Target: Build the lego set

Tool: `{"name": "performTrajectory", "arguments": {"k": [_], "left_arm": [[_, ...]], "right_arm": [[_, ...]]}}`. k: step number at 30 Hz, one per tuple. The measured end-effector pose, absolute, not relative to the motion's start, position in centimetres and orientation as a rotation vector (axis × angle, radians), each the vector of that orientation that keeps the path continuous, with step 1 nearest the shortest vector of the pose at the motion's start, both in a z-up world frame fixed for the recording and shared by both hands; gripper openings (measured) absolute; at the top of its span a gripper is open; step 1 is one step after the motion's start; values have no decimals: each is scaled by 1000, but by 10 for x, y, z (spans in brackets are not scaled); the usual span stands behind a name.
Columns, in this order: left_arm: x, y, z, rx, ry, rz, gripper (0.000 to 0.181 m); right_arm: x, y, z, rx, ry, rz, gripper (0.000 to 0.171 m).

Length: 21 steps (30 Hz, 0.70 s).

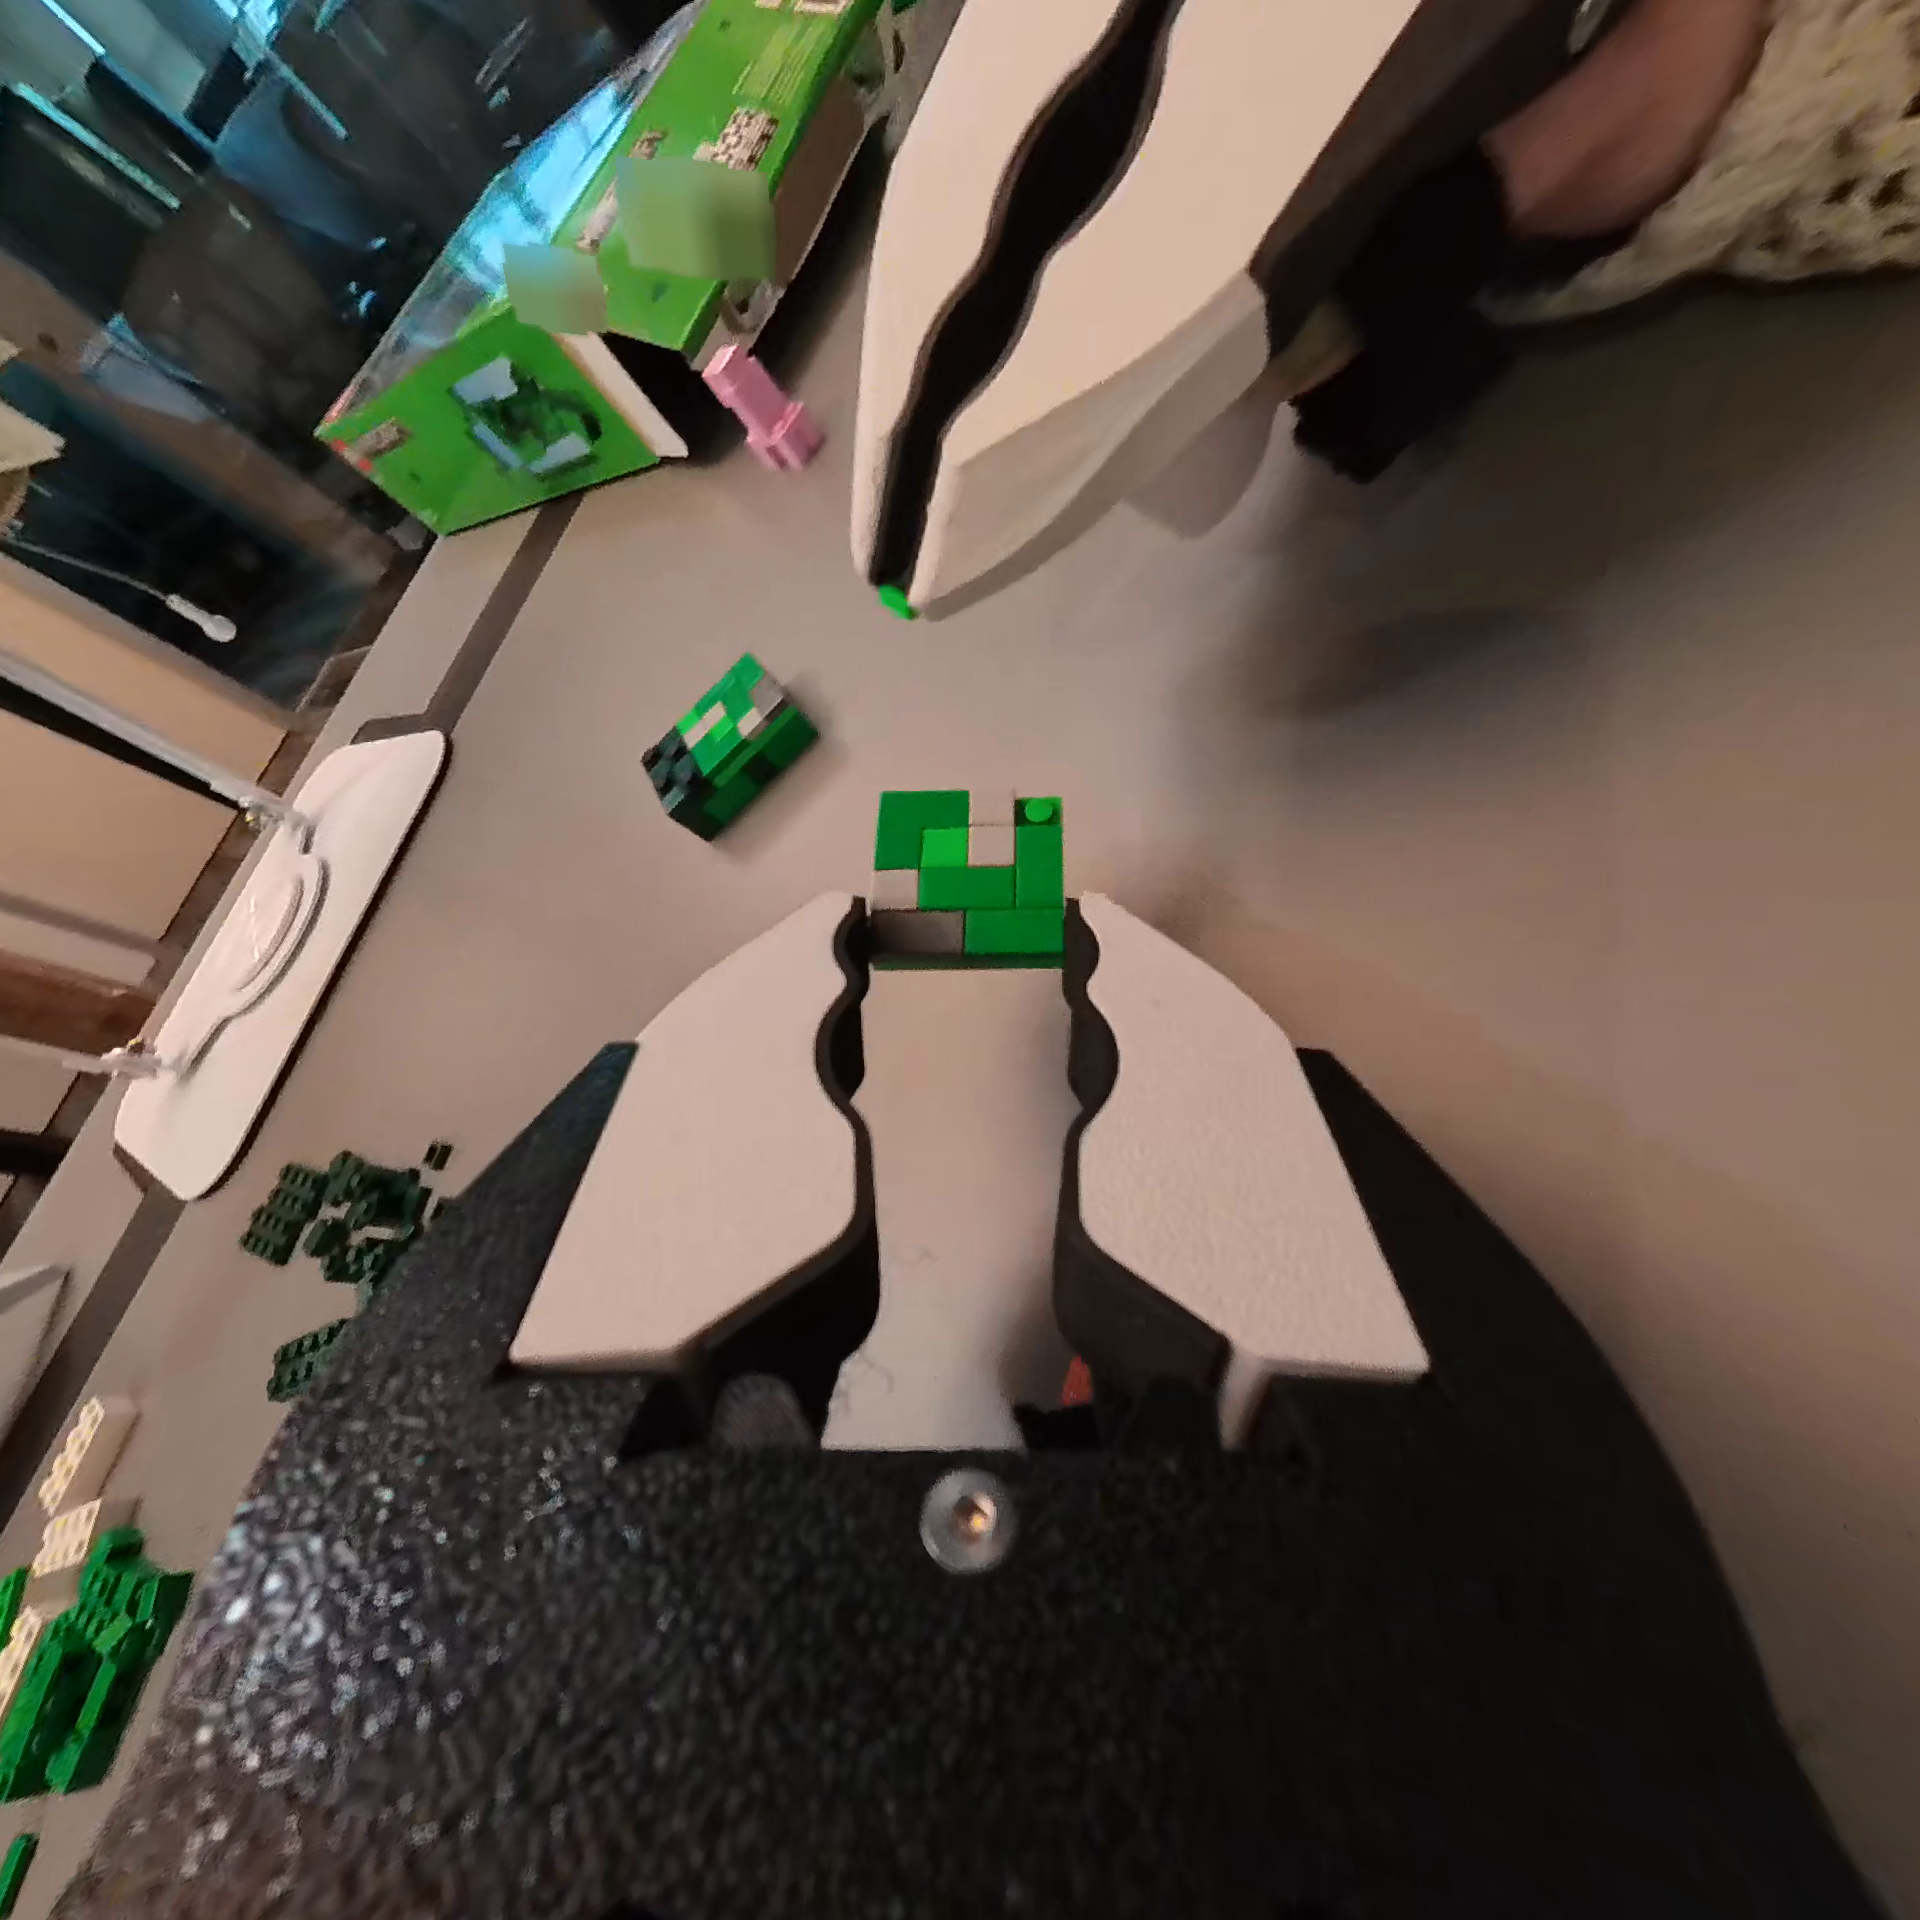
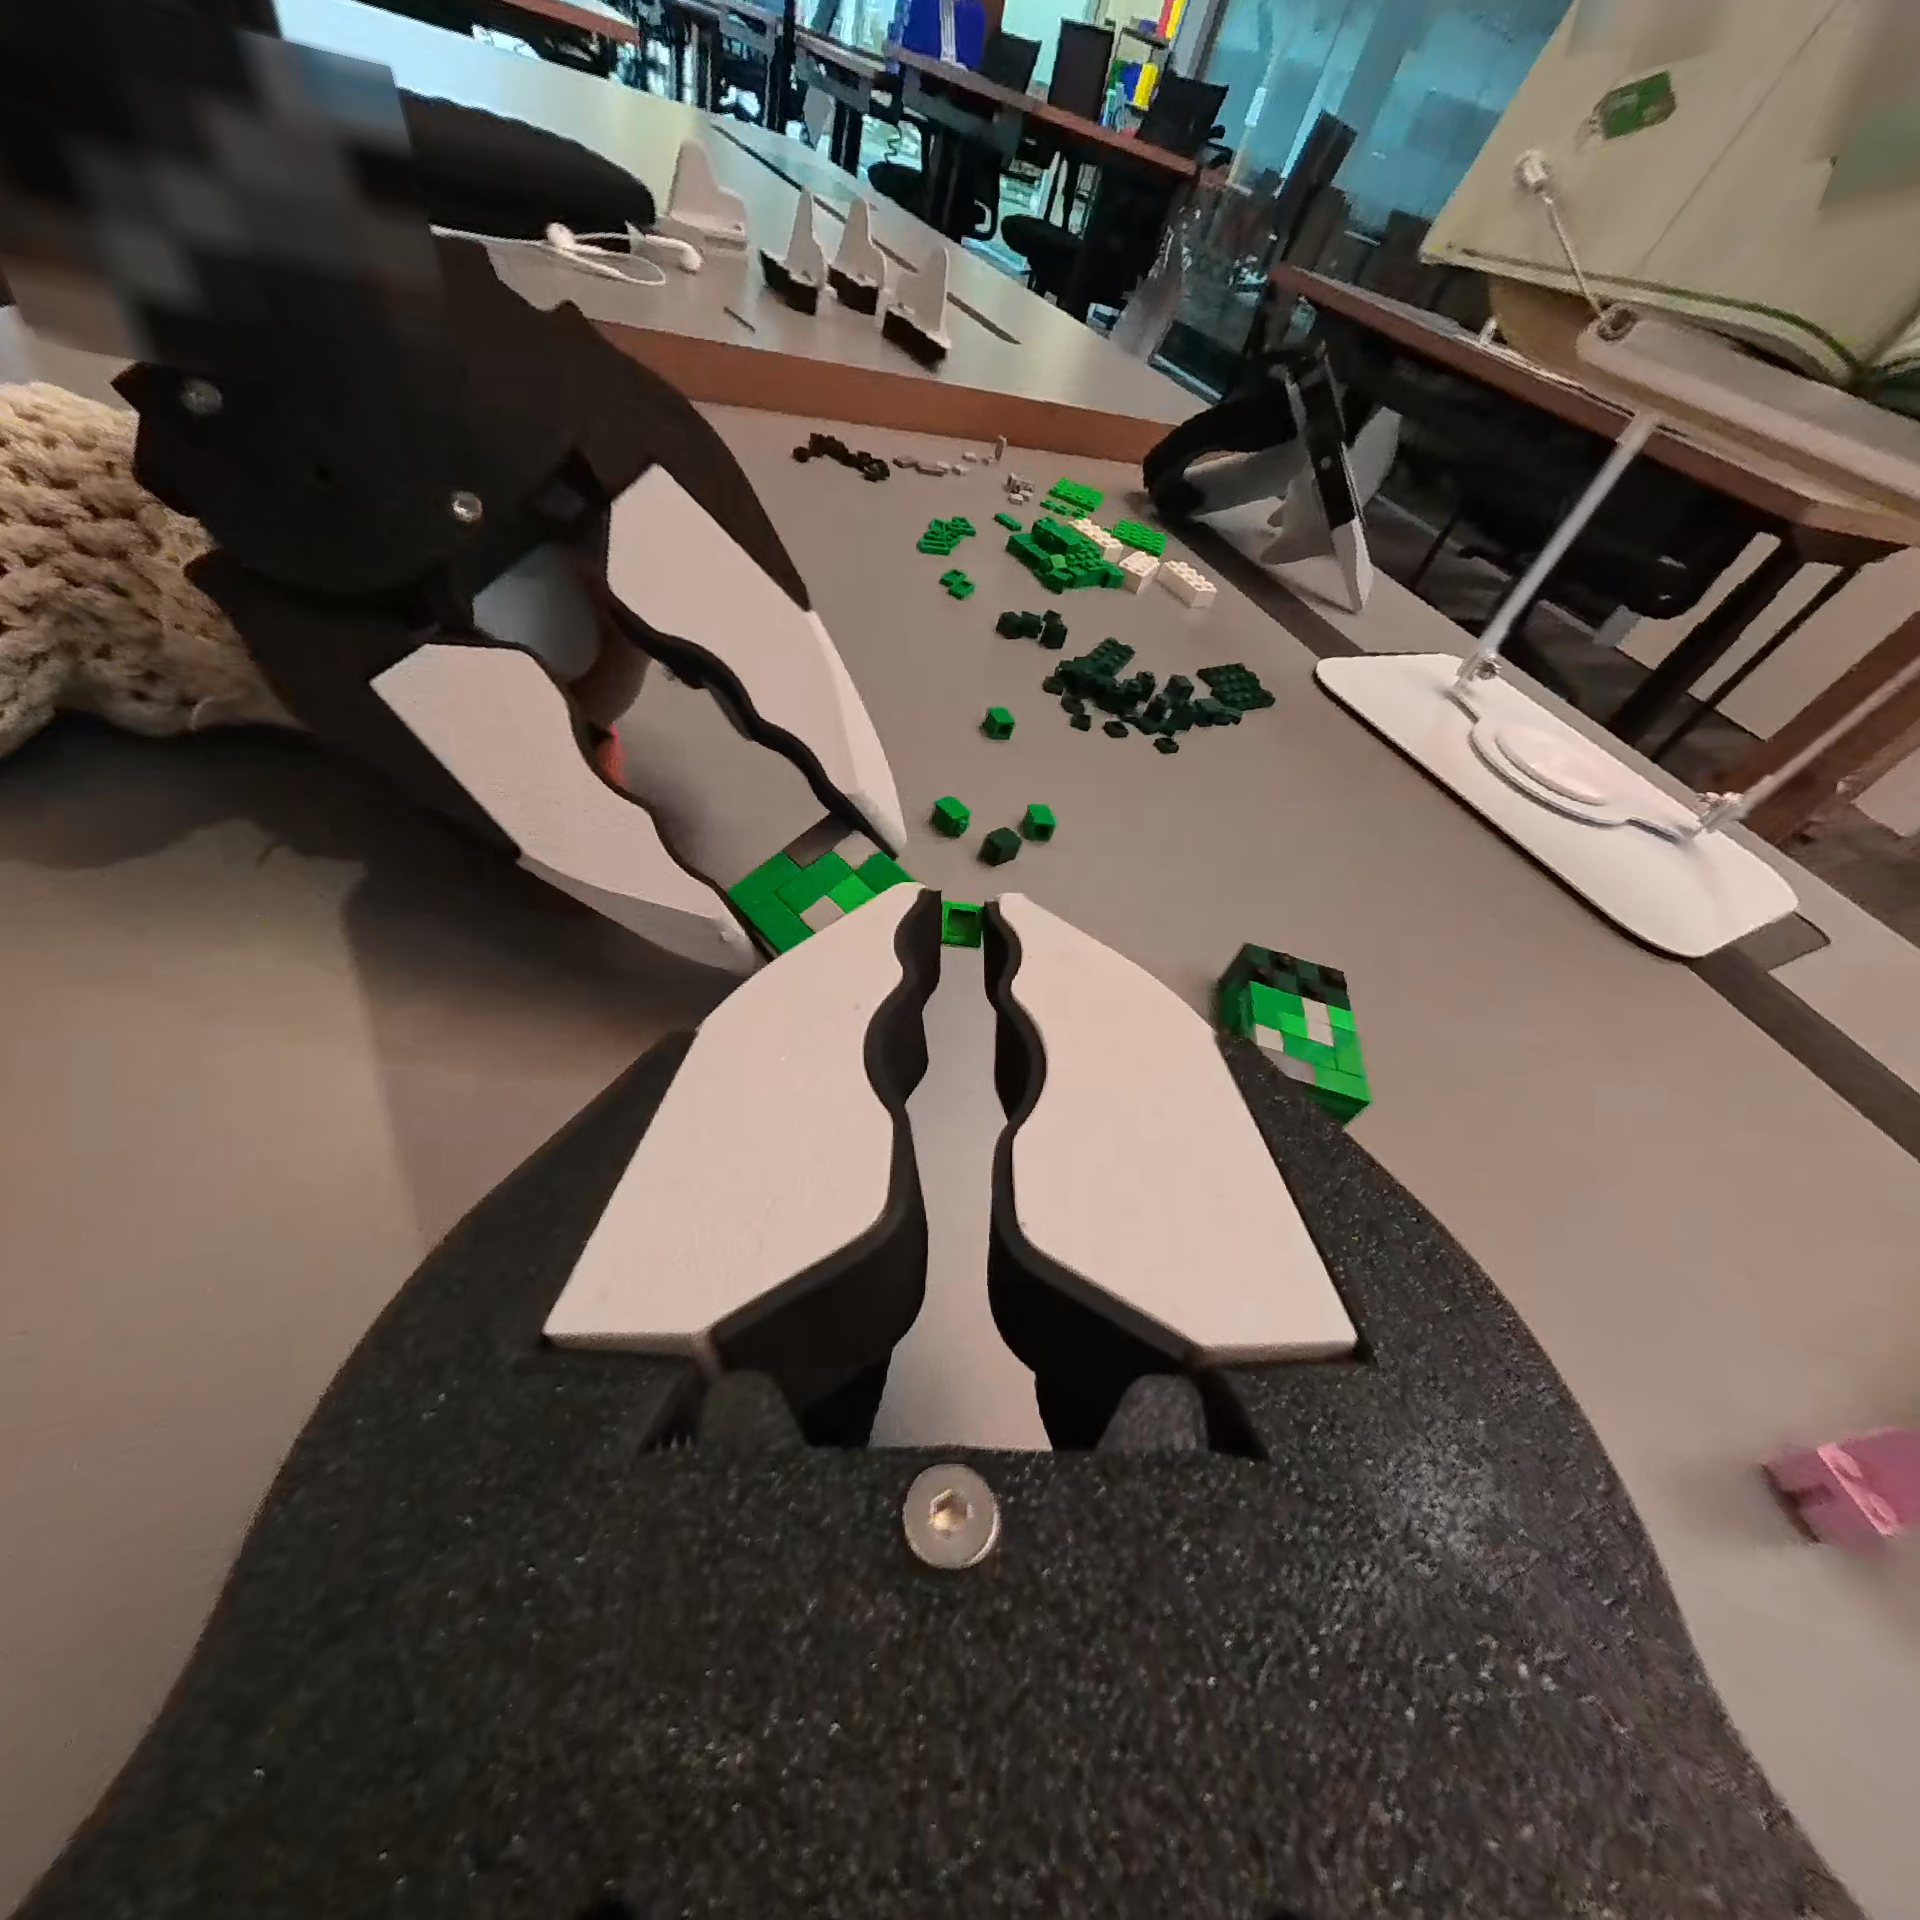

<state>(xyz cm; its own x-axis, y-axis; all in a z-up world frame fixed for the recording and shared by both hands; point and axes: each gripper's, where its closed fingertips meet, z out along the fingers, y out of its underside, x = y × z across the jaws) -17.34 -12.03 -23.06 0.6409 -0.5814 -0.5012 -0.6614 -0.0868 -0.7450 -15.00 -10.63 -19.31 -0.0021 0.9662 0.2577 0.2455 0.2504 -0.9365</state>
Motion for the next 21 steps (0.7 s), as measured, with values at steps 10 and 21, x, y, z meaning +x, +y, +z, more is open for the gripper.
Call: {"name": "performTrajectory", "arguments": {"k": [10, 21], "left_arm": [[-182, -117, -232, -1808, 958, 107, 36], [-206, -108, -223, -1831, 802, 191, 36]], "right_arm": [[-161, -124, -197, -1135, -1531, 815, 7], [-161, -110, -197, -1164, -1471, 714, 7]]}}
